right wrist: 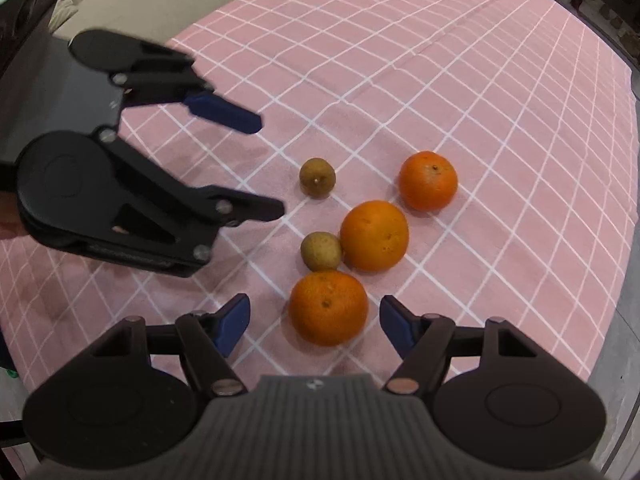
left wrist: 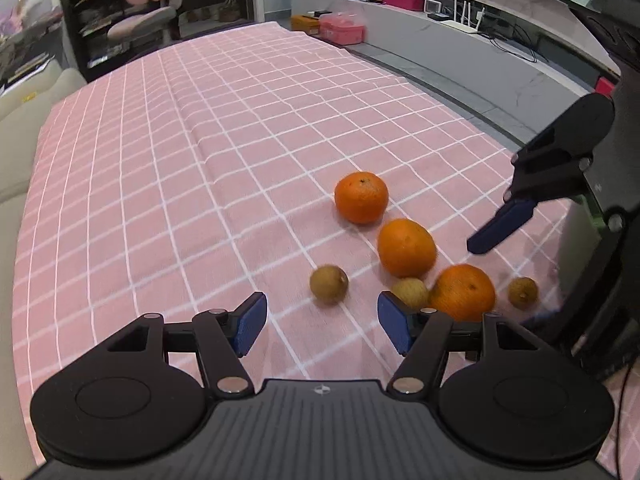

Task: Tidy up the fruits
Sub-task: 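Grasp a mandarin with the right gripper while the left gripper grasps a brown kiwi, then carry the mandarin and kiwi over the green colander to release them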

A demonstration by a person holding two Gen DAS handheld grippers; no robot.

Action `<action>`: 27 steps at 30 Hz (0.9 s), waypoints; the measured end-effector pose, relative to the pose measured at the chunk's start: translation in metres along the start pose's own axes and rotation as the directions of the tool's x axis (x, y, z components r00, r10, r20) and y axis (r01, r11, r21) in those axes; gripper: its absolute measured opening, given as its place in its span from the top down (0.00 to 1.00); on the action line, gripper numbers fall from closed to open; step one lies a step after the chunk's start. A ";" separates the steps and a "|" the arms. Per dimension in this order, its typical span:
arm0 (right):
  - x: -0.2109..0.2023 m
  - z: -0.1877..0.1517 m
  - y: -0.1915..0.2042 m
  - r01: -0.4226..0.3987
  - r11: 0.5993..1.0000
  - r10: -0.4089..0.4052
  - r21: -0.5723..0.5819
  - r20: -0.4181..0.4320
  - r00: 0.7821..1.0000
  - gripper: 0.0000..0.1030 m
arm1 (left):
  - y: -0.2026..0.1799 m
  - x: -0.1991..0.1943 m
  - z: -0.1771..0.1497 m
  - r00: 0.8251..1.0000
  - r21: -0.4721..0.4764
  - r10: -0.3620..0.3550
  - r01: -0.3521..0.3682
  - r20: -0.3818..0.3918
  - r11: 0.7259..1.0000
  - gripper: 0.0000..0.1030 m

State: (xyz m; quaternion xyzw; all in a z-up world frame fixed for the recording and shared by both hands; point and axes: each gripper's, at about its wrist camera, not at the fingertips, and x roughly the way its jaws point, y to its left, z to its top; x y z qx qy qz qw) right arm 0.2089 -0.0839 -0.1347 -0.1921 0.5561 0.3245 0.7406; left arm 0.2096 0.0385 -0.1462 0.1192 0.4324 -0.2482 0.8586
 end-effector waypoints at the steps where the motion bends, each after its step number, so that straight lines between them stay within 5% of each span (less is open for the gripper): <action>1: 0.002 0.001 0.000 -0.001 1.000 0.001 0.001 -0.002 1.000 0.35 | 0.000 0.004 0.002 1.000 -0.002 -0.005 0.005 0.000 1.000 0.27; 9: 0.011 0.003 -0.005 -0.017 1.000 0.017 0.010 -0.003 1.000 0.44 | 0.002 0.024 0.005 1.000 0.012 -0.028 0.028 -0.012 1.000 0.38; 12: 0.011 0.001 -0.007 -0.012 1.000 0.012 0.014 0.003 1.000 0.52 | 0.005 0.029 0.004 0.999 -0.019 -0.038 0.038 0.000 0.999 0.49; 14: 0.009 -0.001 -0.010 -0.010 1.000 0.010 0.025 0.005 1.000 0.57 | 0.003 0.032 0.003 0.999 -0.017 -0.049 0.049 -0.004 0.999 0.64; 27: 0.005 -0.004 -0.015 -0.024 0.998 0.023 0.055 0.013 1.000 0.58 | 0.000 0.031 -0.002 0.998 -0.024 -0.063 0.063 0.011 0.998 0.72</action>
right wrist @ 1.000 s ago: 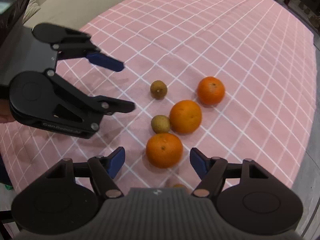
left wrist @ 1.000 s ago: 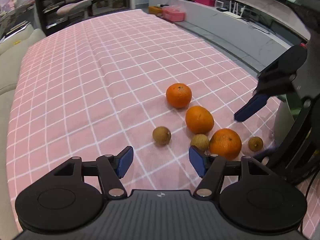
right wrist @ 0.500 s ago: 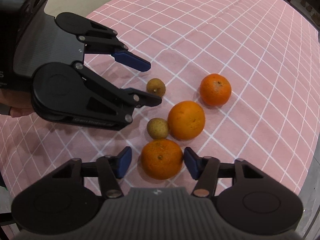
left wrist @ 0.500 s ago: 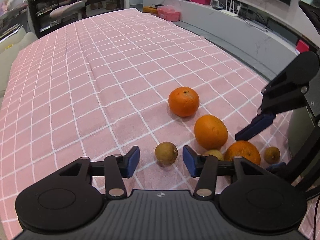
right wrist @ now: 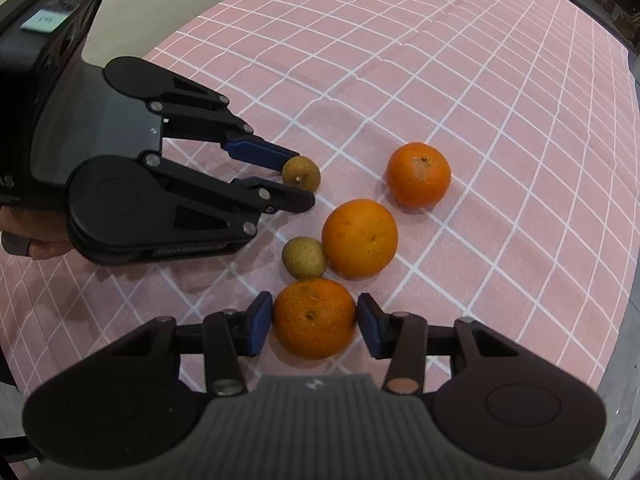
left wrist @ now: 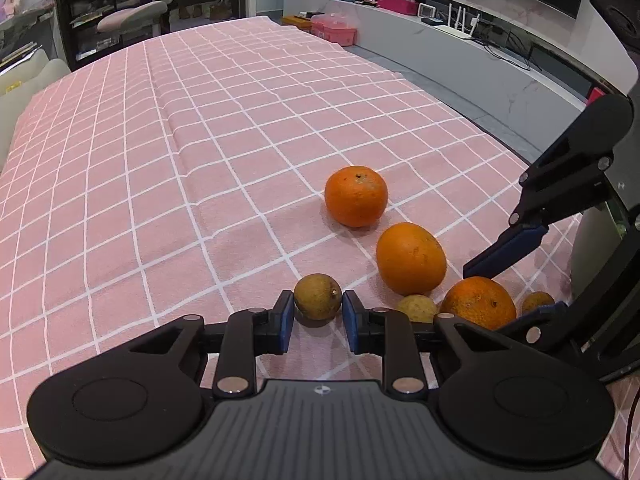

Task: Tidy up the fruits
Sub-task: 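Carry the mandarin and kiwi over the green colander to release them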

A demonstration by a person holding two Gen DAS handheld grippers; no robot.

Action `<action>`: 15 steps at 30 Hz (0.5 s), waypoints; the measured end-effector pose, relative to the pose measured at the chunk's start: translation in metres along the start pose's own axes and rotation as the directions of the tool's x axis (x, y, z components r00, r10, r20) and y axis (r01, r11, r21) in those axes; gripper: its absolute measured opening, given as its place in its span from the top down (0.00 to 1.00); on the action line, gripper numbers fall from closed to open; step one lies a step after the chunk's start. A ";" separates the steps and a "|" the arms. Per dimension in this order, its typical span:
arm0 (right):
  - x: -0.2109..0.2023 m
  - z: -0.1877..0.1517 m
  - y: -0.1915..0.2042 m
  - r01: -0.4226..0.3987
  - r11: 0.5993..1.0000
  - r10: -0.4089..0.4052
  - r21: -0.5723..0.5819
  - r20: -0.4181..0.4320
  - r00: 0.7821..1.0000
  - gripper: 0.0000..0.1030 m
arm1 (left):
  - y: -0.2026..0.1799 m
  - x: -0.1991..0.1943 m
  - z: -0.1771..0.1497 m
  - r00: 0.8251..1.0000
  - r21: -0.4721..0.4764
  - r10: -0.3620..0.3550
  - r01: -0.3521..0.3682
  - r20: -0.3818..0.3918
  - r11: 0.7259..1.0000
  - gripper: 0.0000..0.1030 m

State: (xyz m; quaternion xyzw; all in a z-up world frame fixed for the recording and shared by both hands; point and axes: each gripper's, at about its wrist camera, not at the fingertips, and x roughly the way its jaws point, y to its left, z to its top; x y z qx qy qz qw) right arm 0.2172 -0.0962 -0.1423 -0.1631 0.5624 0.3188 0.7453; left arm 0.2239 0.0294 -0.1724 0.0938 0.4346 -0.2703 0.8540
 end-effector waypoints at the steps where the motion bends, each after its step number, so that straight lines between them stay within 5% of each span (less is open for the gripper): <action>1: 0.000 0.000 0.000 -0.002 1.000 0.002 0.002 -0.002 1.000 0.58 | -0.001 -0.001 0.000 1.000 0.001 -0.002 0.002 -0.001 1.000 0.72; 8: -0.008 0.002 0.007 -0.004 1.000 0.004 -0.012 -0.006 1.000 0.59 | -0.004 -0.019 0.001 1.000 0.003 0.020 -0.020 0.016 1.000 0.72; 15: -0.057 0.002 0.015 0.018 1.000 -0.017 -0.021 0.058 0.998 0.59 | -0.016 -0.070 -0.005 0.996 -0.055 0.067 -0.064 0.062 0.996 0.72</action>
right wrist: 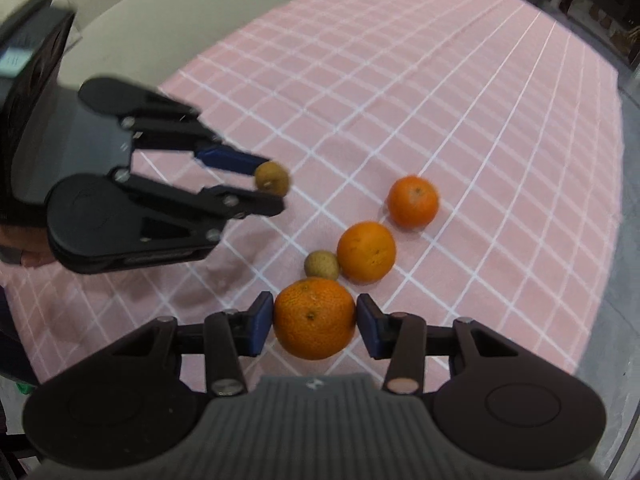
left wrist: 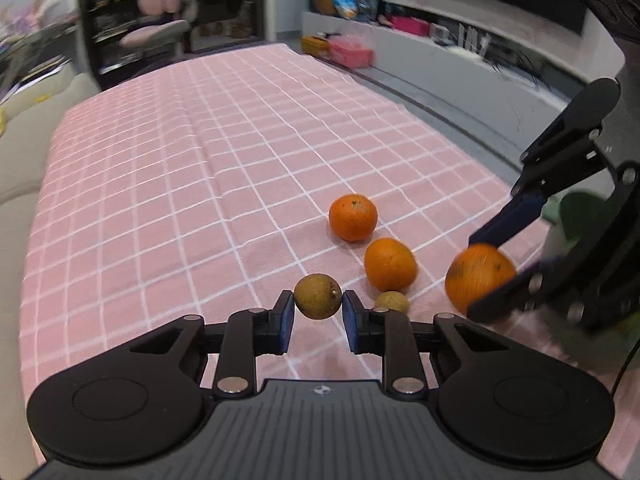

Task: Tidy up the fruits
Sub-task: 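Carry the mandarin and kiwi over the green colander to release them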

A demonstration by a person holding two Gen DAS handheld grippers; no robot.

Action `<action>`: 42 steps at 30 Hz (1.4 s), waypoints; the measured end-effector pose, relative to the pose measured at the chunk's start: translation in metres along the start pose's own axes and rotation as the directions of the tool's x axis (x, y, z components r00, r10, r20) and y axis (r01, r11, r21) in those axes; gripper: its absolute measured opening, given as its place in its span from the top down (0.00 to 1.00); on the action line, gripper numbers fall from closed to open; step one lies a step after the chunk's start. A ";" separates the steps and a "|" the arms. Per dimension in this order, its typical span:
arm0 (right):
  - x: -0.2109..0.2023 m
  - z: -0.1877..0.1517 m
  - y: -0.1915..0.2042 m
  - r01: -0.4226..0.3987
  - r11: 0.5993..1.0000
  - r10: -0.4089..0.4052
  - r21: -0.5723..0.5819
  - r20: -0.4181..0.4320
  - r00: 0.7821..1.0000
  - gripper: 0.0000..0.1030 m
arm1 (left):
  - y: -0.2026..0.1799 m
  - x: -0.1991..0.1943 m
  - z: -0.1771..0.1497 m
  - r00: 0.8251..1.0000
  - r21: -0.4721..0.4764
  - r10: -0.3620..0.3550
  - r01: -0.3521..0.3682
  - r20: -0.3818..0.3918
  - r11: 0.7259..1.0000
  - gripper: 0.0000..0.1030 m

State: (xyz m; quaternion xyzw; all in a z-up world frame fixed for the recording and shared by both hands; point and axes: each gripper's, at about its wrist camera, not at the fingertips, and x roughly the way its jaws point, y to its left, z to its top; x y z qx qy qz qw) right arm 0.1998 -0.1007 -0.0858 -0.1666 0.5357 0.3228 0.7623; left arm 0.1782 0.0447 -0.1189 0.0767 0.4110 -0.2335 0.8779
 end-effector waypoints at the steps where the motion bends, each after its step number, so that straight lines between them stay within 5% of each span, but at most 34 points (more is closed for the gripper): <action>1: -0.010 -0.002 0.001 0.003 1.000 -0.003 0.003 0.013 1.000 0.59 | -0.003 -0.009 -0.002 1.000 -0.020 -0.001 0.001 0.005 1.000 0.72; 10: -0.096 -0.070 0.011 0.017 0.998 -0.024 0.068 0.092 0.995 0.59 | -0.075 -0.076 -0.012 0.998 -0.001 -0.035 0.035 0.056 0.999 0.72; 20: -0.139 -0.159 -0.001 0.038 0.987 -0.055 0.156 0.107 0.993 0.59 | -0.162 -0.087 -0.011 0.994 0.133 -0.101 0.096 0.029 0.986 0.72; 28: -0.133 -0.185 -0.026 0.070 0.978 -0.093 0.195 0.111 0.989 0.59 | -0.215 -0.048 0.001 0.993 0.390 -0.092 0.115 -0.078 0.914 0.72; 36: -0.105 -0.177 -0.052 -0.004 0.972 -0.026 0.236 0.122 0.992 0.59 | -0.232 -0.002 0.004 0.979 0.482 -0.070 0.157 -0.193 0.862 0.72; 42: -0.075 -0.168 -0.036 -0.018 0.999 0.023 -0.051 0.104 0.994 0.59 | -0.235 0.034 -0.006 0.950 0.551 -0.040 0.213 -0.308 0.807 0.72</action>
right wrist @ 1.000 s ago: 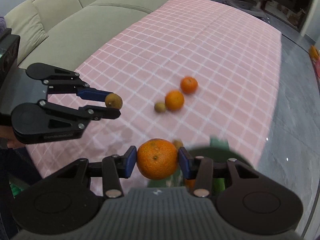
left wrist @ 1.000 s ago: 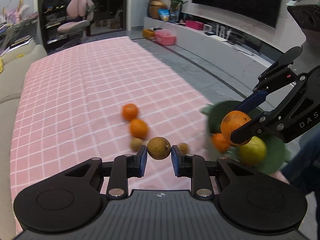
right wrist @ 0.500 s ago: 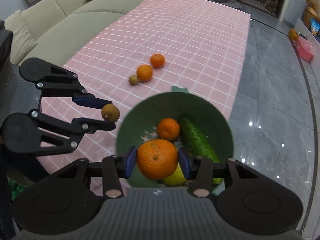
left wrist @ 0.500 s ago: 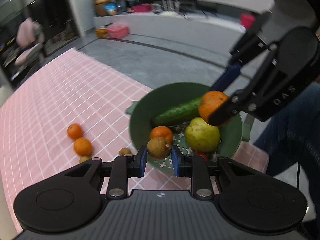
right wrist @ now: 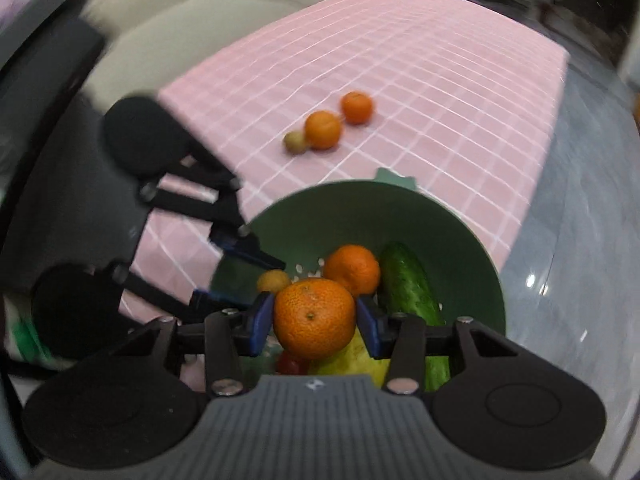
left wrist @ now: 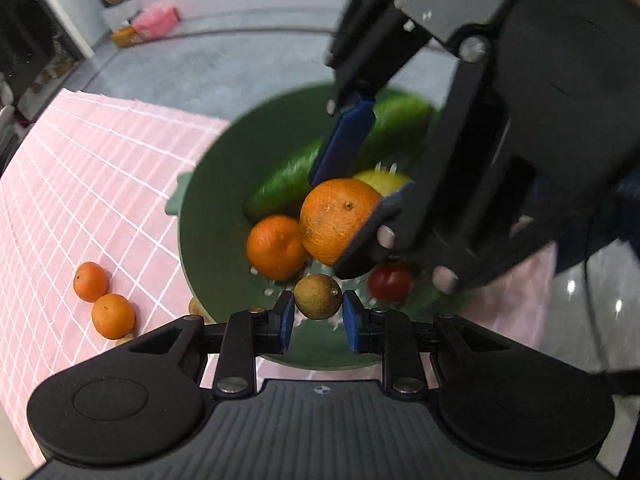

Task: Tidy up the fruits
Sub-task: 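Carry the mandarin and kiwi over the green colander to release them, then lower the mandarin and kiwi into the green colander and open both grippers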

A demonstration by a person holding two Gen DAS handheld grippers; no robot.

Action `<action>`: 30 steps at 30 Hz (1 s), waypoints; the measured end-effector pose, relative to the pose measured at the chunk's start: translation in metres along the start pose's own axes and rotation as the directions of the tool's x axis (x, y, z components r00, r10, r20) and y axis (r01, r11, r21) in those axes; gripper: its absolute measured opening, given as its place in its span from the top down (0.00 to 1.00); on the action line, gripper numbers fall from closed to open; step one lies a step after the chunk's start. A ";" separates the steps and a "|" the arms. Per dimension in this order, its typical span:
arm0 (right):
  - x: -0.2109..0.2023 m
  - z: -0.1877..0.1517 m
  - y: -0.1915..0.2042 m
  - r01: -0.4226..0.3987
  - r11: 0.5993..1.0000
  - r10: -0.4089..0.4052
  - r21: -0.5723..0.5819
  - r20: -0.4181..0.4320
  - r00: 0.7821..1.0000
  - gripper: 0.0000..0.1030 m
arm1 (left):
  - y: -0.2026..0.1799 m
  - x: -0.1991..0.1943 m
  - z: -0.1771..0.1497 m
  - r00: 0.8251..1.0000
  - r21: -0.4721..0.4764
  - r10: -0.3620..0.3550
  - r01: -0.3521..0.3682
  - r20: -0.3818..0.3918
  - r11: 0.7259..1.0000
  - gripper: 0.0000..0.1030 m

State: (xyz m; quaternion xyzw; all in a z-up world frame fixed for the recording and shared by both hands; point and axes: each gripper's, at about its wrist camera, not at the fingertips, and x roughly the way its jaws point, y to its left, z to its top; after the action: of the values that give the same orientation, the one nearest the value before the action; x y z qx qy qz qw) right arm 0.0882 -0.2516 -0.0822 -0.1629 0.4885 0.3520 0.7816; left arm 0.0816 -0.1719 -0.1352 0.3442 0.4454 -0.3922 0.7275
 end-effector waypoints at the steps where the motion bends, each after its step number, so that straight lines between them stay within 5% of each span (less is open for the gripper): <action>1: 0.005 0.001 0.003 0.005 0.999 -0.005 -0.039 -0.006 1.000 0.59 | 0.002 0.004 0.001 1.000 0.006 0.000 0.000 -0.013 1.000 0.72; 13: 0.030 0.008 0.001 -0.003 0.994 -0.003 -0.107 -0.060 0.998 0.58 | 0.020 0.022 0.006 0.999 -0.020 -0.017 0.016 -0.050 1.000 0.69; 15: 0.027 0.008 0.002 0.001 0.995 -0.008 -0.101 -0.064 0.998 0.57 | 0.019 0.020 0.008 0.999 -0.018 -0.004 0.003 -0.048 1.000 0.61; 17: 0.024 0.010 0.002 0.012 0.996 -0.017 -0.093 -0.056 0.998 0.49 | 0.016 0.011 0.008 0.999 -0.001 0.024 -0.024 -0.038 1.000 0.35; 20: 0.011 0.013 0.001 0.017 0.997 -0.019 -0.073 -0.032 0.999 0.46 | 0.015 -0.012 0.005 1.000 -0.008 0.028 -0.028 0.007 1.000 0.33; 25: -0.024 0.017 0.007 0.069 0.998 -0.070 0.005 0.011 0.998 0.42 | 0.028 -0.062 -0.015 0.992 -0.192 0.057 -0.035 0.113 0.981 0.27; 30: -0.057 0.011 0.023 0.086 0.981 -0.102 0.172 0.091 0.991 0.40 | 0.035 -0.099 -0.056 0.976 -0.448 0.125 -0.033 0.177 0.894 0.25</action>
State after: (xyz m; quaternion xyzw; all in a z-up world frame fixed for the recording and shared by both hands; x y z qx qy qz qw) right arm 0.0639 -0.2512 -0.0252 -0.1018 0.4685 0.2800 0.8317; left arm 0.0616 -0.0823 -0.0592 0.1465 0.4325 -0.2834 0.8433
